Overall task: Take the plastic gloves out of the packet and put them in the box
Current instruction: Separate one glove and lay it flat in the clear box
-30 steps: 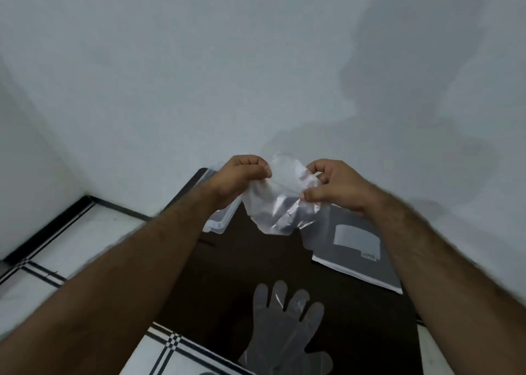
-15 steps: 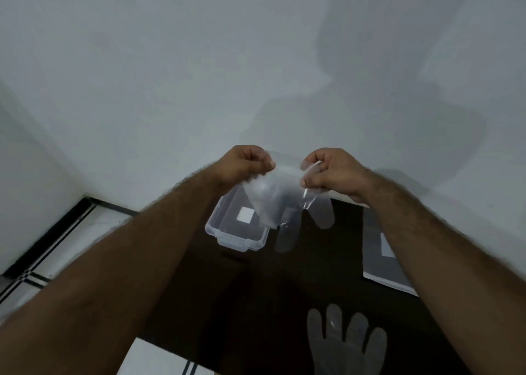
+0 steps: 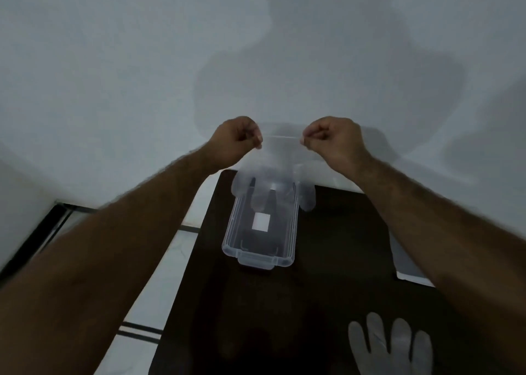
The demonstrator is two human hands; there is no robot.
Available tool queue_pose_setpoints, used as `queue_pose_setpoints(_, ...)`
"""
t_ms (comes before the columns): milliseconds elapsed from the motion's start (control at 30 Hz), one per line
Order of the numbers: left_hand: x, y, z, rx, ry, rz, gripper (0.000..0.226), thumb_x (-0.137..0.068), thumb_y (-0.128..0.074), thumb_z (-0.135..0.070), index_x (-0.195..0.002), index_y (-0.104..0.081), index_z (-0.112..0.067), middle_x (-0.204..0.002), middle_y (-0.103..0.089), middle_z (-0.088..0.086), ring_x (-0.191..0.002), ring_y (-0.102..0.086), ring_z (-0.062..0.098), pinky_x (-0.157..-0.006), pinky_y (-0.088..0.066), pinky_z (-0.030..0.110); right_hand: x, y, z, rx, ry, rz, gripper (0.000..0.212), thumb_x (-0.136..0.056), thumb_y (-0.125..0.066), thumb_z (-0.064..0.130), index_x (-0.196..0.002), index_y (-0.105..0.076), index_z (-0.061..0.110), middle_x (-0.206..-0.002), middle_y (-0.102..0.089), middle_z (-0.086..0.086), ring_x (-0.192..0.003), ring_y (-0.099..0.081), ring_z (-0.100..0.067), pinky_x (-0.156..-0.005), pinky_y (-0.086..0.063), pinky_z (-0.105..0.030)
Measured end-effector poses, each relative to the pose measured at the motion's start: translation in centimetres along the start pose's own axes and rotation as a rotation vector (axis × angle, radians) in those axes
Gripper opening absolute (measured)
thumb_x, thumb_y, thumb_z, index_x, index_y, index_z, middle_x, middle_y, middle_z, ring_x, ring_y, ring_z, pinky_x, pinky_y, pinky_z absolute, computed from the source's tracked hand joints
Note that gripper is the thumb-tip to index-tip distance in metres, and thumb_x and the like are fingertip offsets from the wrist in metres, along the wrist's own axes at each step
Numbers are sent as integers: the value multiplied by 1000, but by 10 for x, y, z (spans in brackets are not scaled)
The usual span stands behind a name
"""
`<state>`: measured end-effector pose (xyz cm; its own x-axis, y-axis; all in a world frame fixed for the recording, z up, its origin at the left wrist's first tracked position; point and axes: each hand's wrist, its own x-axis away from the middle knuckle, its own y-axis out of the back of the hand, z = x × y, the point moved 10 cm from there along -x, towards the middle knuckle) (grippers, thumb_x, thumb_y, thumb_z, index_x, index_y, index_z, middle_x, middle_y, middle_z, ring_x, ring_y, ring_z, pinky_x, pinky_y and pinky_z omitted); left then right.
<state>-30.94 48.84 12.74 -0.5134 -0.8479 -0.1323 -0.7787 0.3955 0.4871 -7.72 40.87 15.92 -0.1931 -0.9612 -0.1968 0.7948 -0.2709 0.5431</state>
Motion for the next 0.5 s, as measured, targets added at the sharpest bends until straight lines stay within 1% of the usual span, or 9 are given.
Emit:
queue_pose_setpoints(100, 10, 5, -8, -87, -135, -20, 12, -104, -69, -26, -103, -68, -14, -105, -76, 2, -98, -70, 14, -84, -54, 21, 14, -2, 12, 22, 120, -3, 11, -88, -88, 14, -97, -82, 13, -91, -81, 4, -83, -77, -12, -81, -63, -27)
queue_pose_setpoints(133, 16, 4, -9, -100, -170, -9, 14, -105, -68, -28, -104, -67, -14, -106, -75, 1, -101, -69, 16, -87, -54, 22, 22, -4, 14, 38, 157, 18, 10, -89, -87, 13, -96, -81, 16, -92, -80, 5, -84, -77, -11, -82, -62, -26)
queue_pose_setpoints(200, 29, -3, -6, -140, -231, 41, 14, -106, -66, -25, -107, -67, -11, -107, -73, 2, -102, -68, 17, -90, -52, 22, 39, -14, 11, 96, 216, 81, 13, -90, -85, 10, -95, -78, 20, -93, -79, 7, -87, -76, -7, -85, -61, -24)
queue_pose_setpoints(233, 35, -8, -1, -173, -242, 78, 14, -107, -64, -24, -109, -67, -11, -107, -73, 1, -102, -68, 17, -90, -53, 24, 45, -21, 4, 125, 226, 116, 12, -91, -85, 9, -95, -78, 19, -94, -79, 7, -89, -76, -7, -87, -61, -25)
queue_pose_setpoints(300, 43, -21, 18, -241, -220, 161, 16, -107, -62, -29, -114, -65, -15, -110, -74, -1, -101, -70, 19, -89, -58, 33, 55, -36, -14, 156, 220, 182, 7, -92, -84, 9, -98, -80, 12, -99, -80, 4, -94, -76, -8, -91, -62, -29)
queue_pose_setpoints(367, 49, -36, 36, -326, -219, 209, 19, -107, -62, -31, -117, -66, -16, -113, -75, -2, -99, -71, 19, -86, -60, 41, 61, -53, -35, 185, 188, 249, 11, -94, -81, 12, -105, -81, 11, -104, -81, 3, -98, -76, -8, -91, -62, -30)
queue_pose_setpoints(433, 54, -49, 52, -385, -245, 240, 21, -106, -63, -30, -119, -69, -14, -115, -76, 0, -102, -71, 18, -88, -60, 42, 67, -72, -53, 237, 164, 318, 13, -95, -79, 15, -107, -81, 13, -107, -81, 3, -99, -76, -8, -89, -63, -30)
queue_pose_setpoints(500, 58, -60, 69, -437, -240, 281, 27, -104, -62, -31, -119, -71, -10, -114, -76, 4, -104, -71, 22, -89, -60, 43, 71, -89, -68, 296, 167, 361, 13, -95, -77, 21, -107, -80, 15, -106, -81, 3, -96, -76, -10, -84, -64, -34)
